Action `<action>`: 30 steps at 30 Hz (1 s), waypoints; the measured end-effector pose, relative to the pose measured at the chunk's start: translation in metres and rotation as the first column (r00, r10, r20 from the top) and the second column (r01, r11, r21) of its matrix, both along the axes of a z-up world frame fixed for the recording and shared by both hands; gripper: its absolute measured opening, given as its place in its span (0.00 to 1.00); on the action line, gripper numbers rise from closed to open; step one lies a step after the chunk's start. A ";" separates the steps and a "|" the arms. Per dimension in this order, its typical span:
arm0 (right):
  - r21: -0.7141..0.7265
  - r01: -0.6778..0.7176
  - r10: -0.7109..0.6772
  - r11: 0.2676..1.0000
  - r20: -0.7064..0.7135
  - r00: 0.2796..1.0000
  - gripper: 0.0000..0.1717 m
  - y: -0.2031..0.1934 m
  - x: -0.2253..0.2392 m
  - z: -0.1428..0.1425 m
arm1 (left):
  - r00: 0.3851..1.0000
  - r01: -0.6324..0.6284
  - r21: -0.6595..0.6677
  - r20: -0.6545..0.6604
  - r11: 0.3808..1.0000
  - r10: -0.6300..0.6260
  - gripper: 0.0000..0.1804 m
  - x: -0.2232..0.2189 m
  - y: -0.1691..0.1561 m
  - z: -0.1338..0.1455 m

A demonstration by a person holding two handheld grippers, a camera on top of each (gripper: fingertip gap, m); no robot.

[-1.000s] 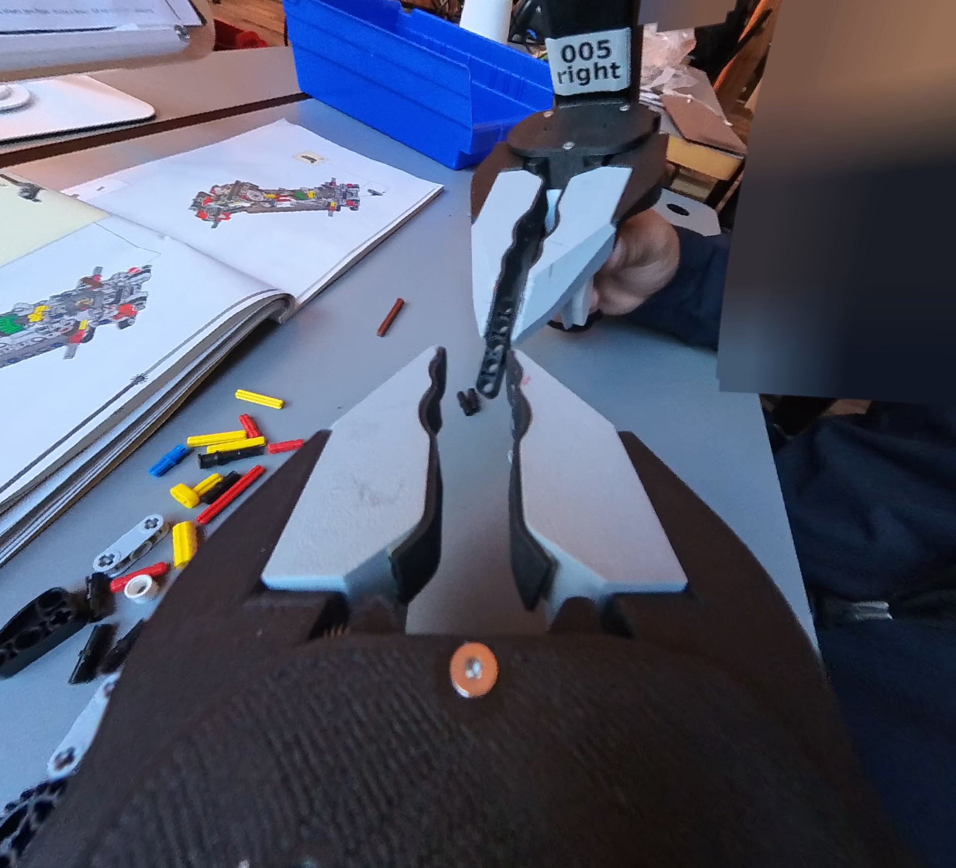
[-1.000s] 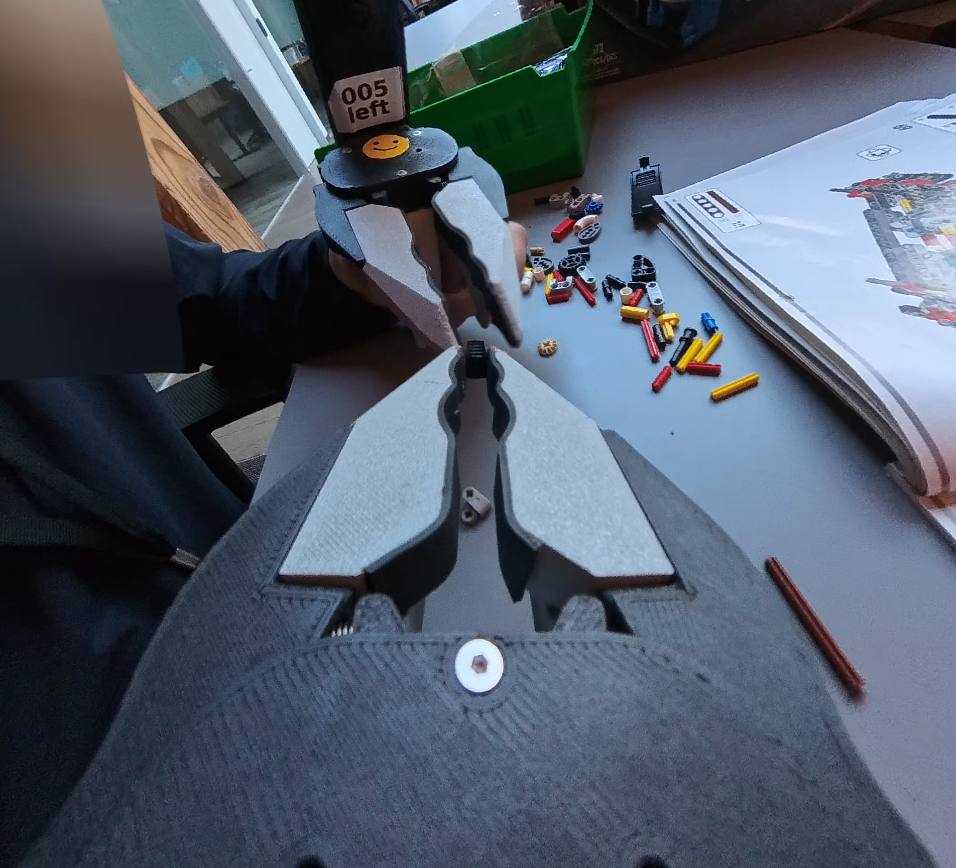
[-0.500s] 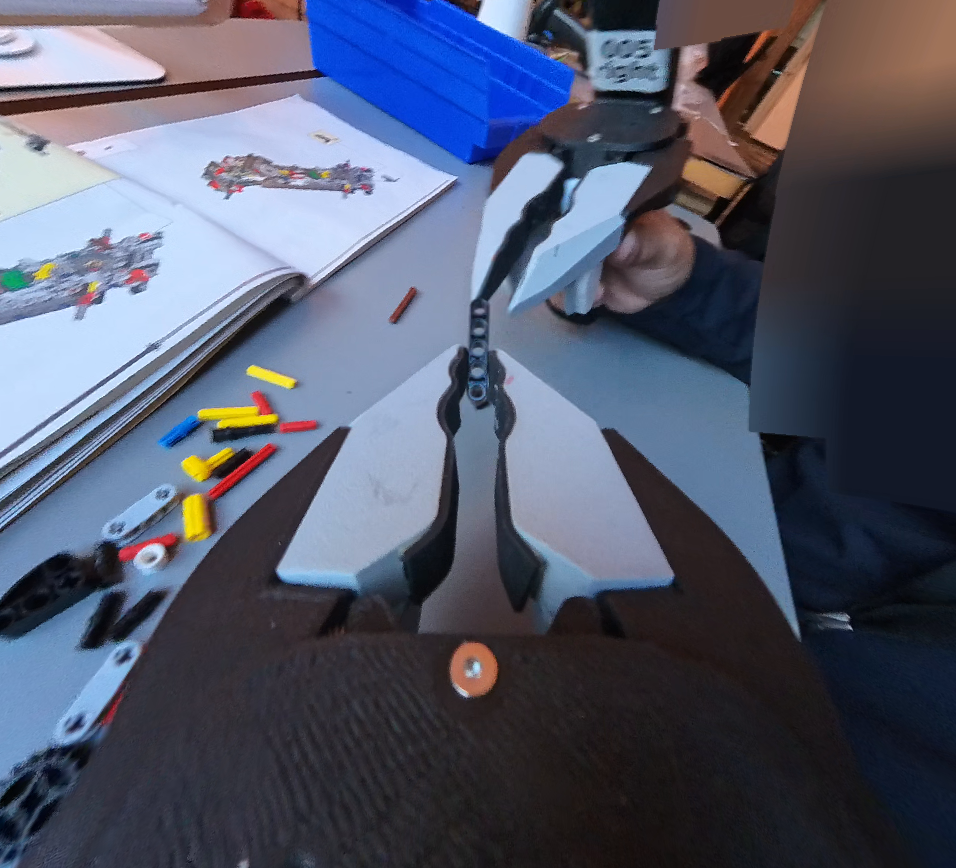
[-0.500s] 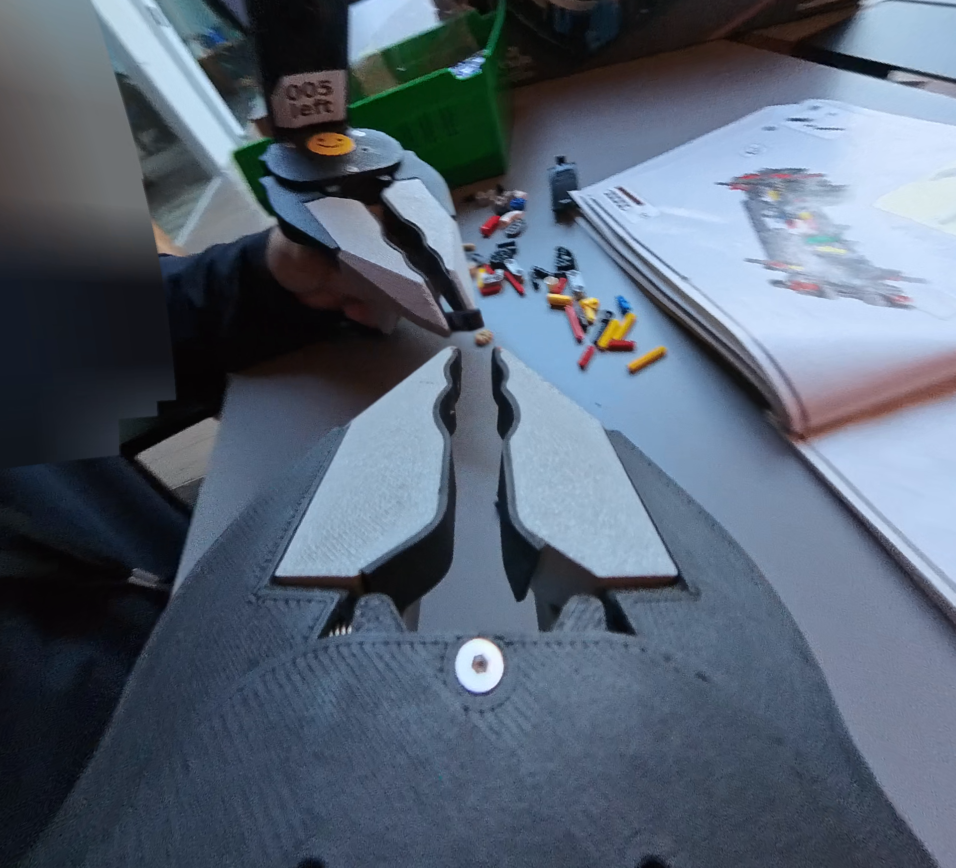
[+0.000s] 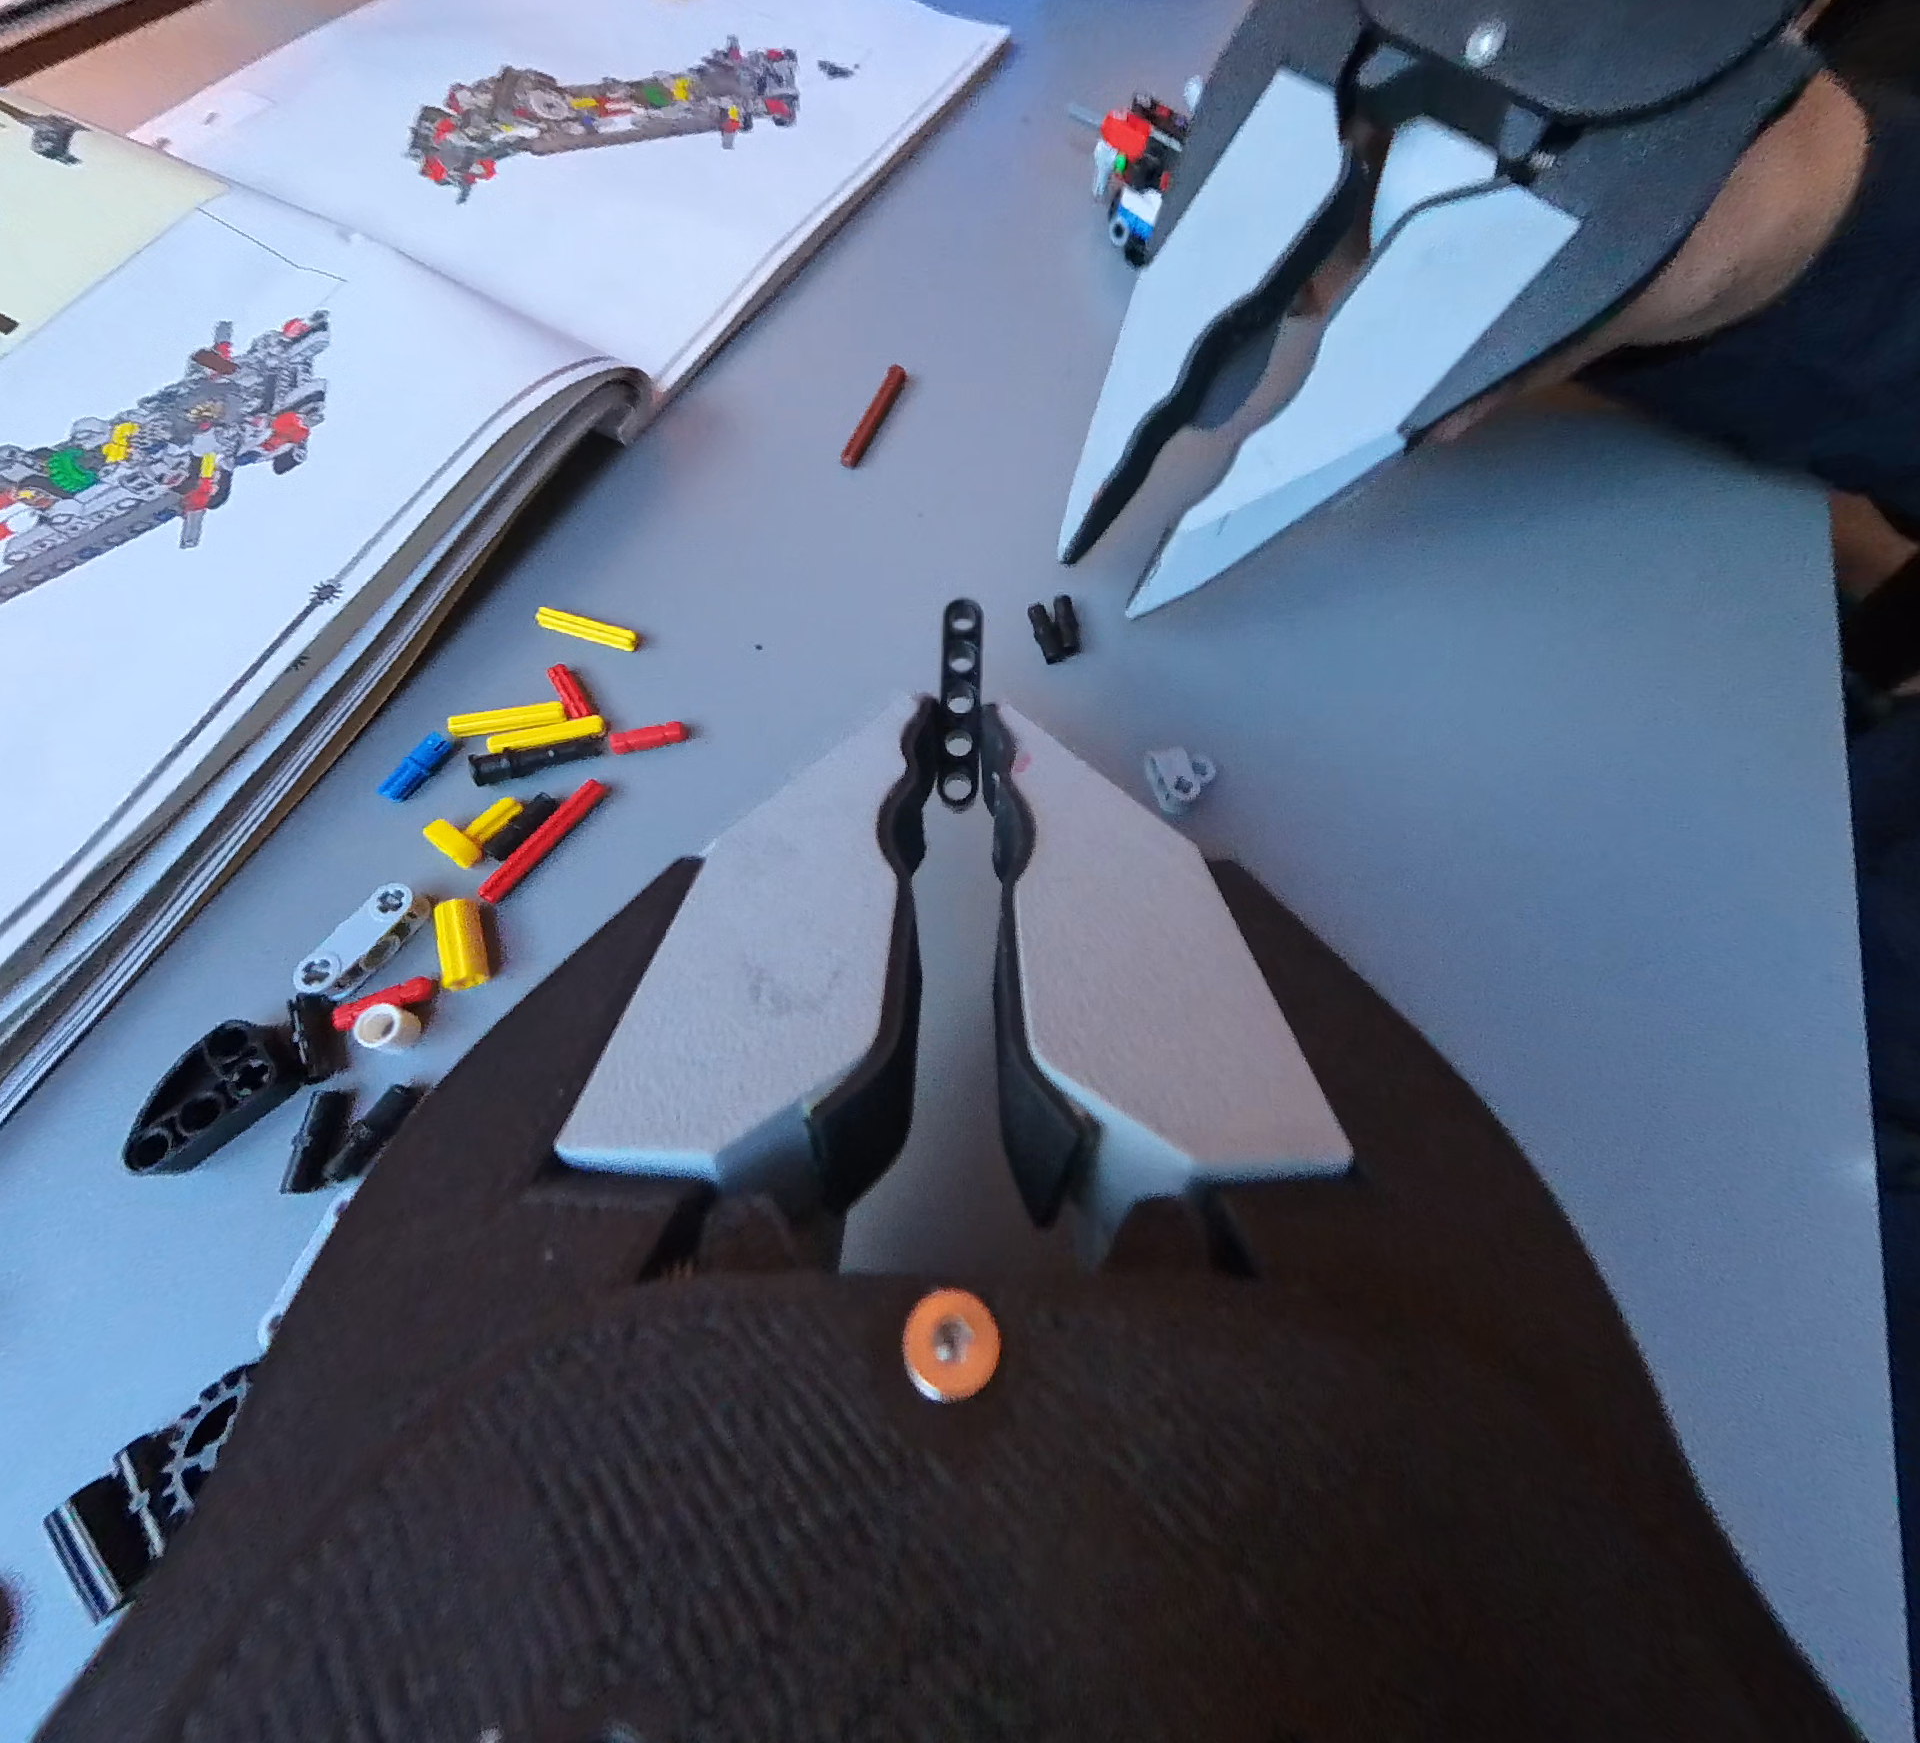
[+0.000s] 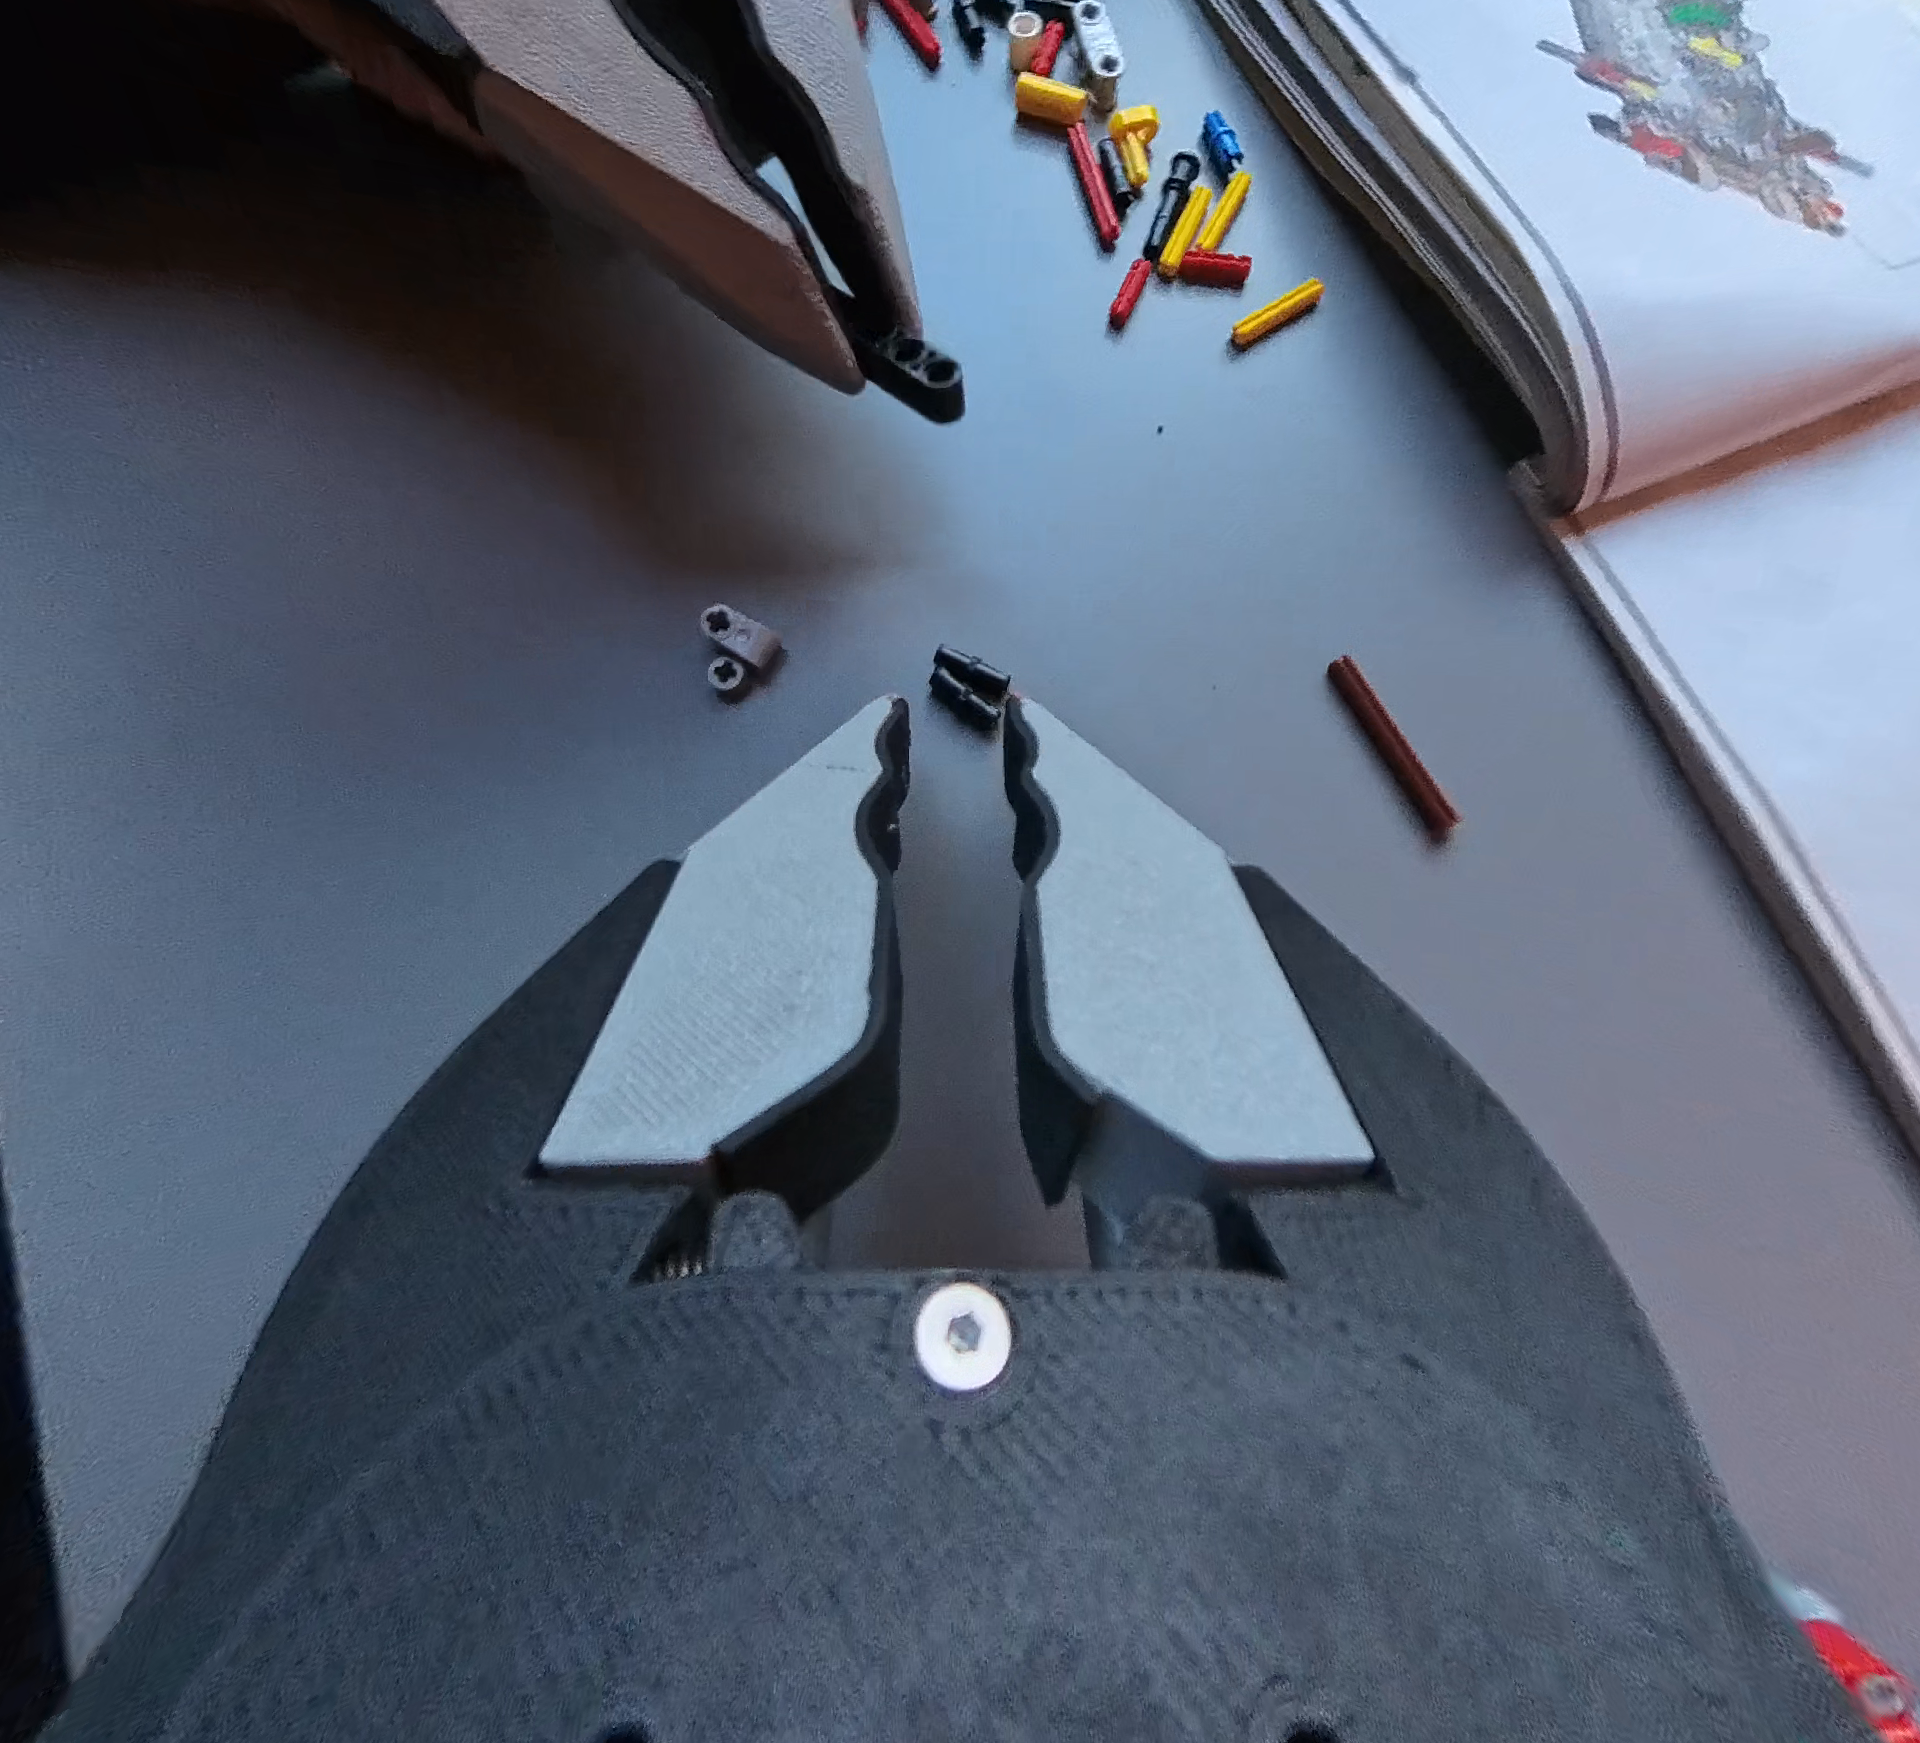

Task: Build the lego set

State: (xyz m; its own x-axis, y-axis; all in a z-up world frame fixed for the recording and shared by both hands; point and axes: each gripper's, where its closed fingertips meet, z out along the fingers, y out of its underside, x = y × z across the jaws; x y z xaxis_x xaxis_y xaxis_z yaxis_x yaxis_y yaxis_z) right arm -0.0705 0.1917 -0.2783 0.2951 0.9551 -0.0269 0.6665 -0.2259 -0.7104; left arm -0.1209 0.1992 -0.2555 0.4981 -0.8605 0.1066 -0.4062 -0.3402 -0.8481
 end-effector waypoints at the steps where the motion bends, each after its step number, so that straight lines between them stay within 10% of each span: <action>1: 0.025 -0.034 0.033 0.999 0.018 0.999 0.09 -0.001 0.000 0.000 | 1.000 0.009 0.000 -0.025 1.000 -0.009 0.03 0.000 -0.002 -0.003; 9: 0.129 -0.183 0.164 0.975 0.148 0.975 0.08 0.003 0.000 -0.009 | 0.966 0.106 -0.010 -0.238 0.994 -0.106 0.03 0.003 -0.019 -0.032; 30: 0.015 -0.165 0.164 0.986 0.034 0.986 0.00 -0.013 -0.009 -0.006 | 0.961 0.141 -0.012 -0.238 0.990 -0.139 0.09 0.005 -0.023 -0.033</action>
